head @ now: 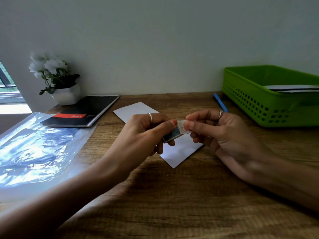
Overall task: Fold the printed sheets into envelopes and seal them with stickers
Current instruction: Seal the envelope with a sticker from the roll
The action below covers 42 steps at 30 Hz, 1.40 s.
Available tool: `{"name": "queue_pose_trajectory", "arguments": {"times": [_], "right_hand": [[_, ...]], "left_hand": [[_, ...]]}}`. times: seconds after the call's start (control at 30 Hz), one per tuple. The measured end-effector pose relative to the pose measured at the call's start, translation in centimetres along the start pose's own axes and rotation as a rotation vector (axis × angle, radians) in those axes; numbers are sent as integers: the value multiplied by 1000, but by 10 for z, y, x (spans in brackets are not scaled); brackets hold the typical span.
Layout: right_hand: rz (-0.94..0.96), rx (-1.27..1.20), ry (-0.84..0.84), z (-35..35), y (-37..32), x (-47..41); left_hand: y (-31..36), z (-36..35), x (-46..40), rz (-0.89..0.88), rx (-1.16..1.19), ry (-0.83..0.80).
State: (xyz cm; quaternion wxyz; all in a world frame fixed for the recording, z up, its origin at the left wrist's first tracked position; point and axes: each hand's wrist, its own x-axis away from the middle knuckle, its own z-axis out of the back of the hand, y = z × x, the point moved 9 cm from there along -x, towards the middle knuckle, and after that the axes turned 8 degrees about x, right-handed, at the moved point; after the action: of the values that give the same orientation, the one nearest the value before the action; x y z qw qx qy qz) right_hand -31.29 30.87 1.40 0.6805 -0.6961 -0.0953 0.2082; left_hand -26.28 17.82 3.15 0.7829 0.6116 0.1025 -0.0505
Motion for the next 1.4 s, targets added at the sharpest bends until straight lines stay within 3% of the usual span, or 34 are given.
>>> {"name": "queue_pose_trajectory", "arguments": {"times": [1.13, 1.4], "right_hand": [[-237, -190, 75, -2, 18, 7], [-260, -301, 162, 14, 26, 2]], "left_hand": [[0, 2, 5, -69, 49, 137], [0, 40, -1, -115, 174, 298]]}}
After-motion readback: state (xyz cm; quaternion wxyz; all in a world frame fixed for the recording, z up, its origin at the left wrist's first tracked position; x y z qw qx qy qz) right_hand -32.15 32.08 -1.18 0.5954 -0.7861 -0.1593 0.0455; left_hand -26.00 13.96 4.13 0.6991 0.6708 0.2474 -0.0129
